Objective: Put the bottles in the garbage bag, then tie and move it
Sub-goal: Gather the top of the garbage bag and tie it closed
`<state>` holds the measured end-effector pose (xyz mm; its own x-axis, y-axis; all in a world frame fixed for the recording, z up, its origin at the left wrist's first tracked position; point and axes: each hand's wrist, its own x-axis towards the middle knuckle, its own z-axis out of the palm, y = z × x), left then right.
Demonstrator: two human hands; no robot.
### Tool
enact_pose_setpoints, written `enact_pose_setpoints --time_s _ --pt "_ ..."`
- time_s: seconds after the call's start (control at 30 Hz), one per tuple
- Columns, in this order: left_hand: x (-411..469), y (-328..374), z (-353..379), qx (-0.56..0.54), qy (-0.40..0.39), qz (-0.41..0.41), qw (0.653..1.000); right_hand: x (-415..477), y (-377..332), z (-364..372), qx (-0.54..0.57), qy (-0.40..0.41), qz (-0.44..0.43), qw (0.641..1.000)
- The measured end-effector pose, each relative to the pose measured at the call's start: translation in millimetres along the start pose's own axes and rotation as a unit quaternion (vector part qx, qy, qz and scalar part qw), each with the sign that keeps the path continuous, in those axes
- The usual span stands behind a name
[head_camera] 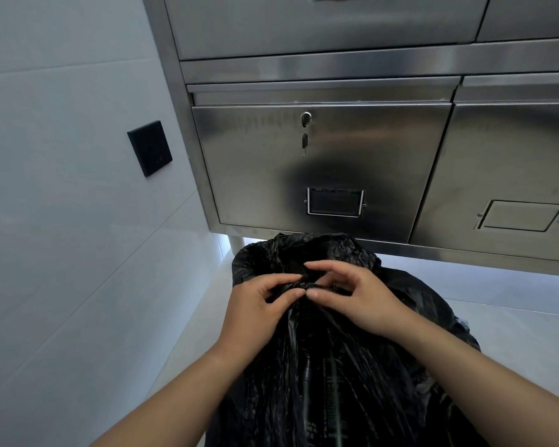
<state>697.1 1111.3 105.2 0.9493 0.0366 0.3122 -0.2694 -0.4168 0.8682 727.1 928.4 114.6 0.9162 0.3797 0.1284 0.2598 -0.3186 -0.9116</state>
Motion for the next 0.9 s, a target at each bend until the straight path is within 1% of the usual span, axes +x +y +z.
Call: enact_pose_setpoints --time_s 0.07,0.13,0.27,0.43,0.63,0.73,0.9 --pt "0 -2 -3 0.008 -0.004 -0.006 1.000 -2 0 -3 -0.080 -0.039 -0.006 0.996" --pt "1 -3 -6 0.017 -0.006 -0.008 1.000 -2 1 -3 -0.143 -0.056 -0.024 0.988" --pt "2 -5 -7 0.022 -0.022 -0.013 0.999 0 0 -5 -0.180 -0.005 -0.057 0.982" --pt "4 -5 -11 0.003 -0.075 -0.018 0.997 1 -2 -3 -0.183 0.013 -0.098 0.978" --pt "5 -5 -12 0.013 -0.085 0.001 0.996 2 -4 1 -0.188 0.014 -0.110 0.976" --pt "5 -5 -12 0.040 -0.072 0.026 0.996 3 -4 3 -0.181 0.012 -0.089 0.979" --pt "8 -2 -13 0.082 -0.075 0.067 0.992 5 -7 4 -0.105 -0.033 -0.035 0.993"
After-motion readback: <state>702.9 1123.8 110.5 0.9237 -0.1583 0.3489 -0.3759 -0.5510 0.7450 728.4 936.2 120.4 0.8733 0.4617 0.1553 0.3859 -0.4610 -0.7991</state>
